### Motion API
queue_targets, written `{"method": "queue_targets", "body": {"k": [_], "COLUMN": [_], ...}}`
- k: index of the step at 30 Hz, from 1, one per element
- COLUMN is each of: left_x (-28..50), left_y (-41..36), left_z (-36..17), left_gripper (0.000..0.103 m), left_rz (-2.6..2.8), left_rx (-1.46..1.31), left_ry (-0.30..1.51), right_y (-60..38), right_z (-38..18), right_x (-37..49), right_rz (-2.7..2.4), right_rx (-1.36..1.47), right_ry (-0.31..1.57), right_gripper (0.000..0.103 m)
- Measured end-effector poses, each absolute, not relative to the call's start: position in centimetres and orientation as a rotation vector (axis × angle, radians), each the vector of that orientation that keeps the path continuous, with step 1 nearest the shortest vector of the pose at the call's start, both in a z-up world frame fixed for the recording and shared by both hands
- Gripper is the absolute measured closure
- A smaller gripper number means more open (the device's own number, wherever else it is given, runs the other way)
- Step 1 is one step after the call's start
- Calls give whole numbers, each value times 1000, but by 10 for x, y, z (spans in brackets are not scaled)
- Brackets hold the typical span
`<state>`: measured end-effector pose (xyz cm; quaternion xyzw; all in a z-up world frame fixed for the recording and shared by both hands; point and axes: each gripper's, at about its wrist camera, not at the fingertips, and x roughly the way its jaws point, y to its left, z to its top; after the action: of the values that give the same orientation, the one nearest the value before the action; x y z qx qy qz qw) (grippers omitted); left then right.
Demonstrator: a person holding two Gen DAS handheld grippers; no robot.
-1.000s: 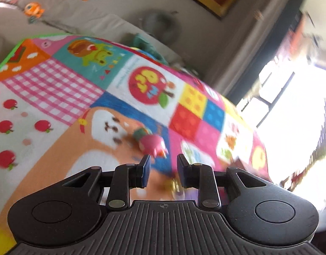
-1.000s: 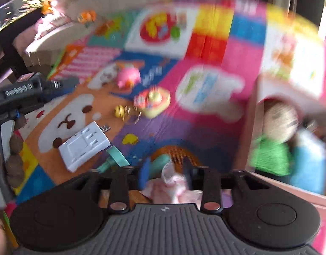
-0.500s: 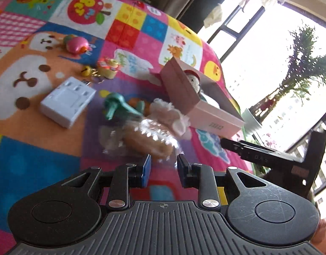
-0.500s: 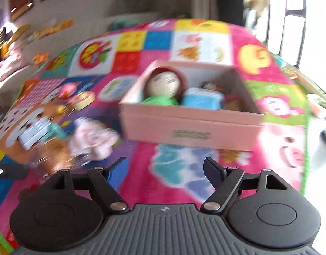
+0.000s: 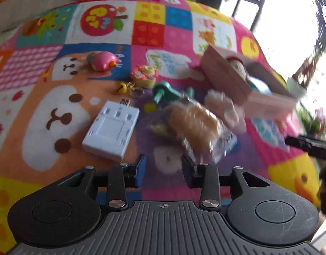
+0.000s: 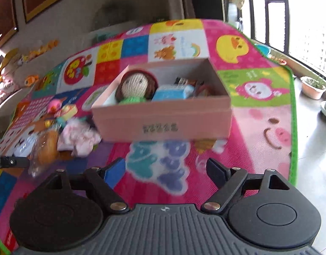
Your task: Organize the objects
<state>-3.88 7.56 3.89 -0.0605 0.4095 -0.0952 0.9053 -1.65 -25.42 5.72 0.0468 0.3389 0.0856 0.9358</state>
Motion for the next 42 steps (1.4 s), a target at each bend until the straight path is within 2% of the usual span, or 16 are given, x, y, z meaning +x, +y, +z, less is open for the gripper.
{"method": "queue_targets", "body": {"k": [2, 5, 7, 8, 9, 10, 11, 12, 15, 20, 27, 30, 32, 33, 34, 42], "left_x": [-45, -54, -55, -54, -53, -52, -53, -54, -59, -52, 1, 6, 6, 3, 0, -29], "left_y": [66, 41, 29, 25, 22, 20, 18, 16, 24, 53, 94, 96, 93, 92, 89, 59], "left_z": [32, 29, 26, 24, 23, 21, 21, 20, 30, 54, 22, 20, 20, 19, 19, 12], "left_gripper": [61, 50, 33, 28, 18, 14, 13, 14, 28, 29, 30, 31, 39, 48, 50, 50], "left_rz": [-227, -223, -232, -240, -250, -259, -260, -258, -290, -121, 54, 31, 19, 12, 11, -46], "left_rx": [-84, 51, 94, 99, 102, 108, 118, 124, 76, 85, 41, -7, -9, -9, -9, -31], "left_ry": [881, 843, 838, 837, 840, 843, 840, 834, 809, 669, 780, 772, 770, 766, 761, 703], "right_y": [-249, -239, -234, -231, -229, -228, -227, -228, -228, -221, -212, -212, -212, -212, -212, -211], "right_z": [48, 43, 42, 42, 41, 41, 41, 41, 40, 39, 37, 37, 37, 37, 37, 37], "right_x": [-16, -16, -16, -17, -17, -17, -17, -17, -17, -16, -16, -16, -16, -16, -15, -16], "right_rz": [202, 217, 242, 247, 243, 242, 242, 242, 242, 230, 220, 221, 220, 221, 221, 216], "right_rx": [102, 96, 102, 97, 80, 71, 68, 68, 60, 12, -65, -66, -67, -67, -66, -70], "right_ry": [728, 740, 752, 752, 752, 751, 751, 752, 754, 765, 770, 769, 769, 769, 768, 769], "right_gripper": [17, 5, 0, 0, 0, 0, 0, 0, 0, 0, 0, 0, 0, 0, 0, 0]}}
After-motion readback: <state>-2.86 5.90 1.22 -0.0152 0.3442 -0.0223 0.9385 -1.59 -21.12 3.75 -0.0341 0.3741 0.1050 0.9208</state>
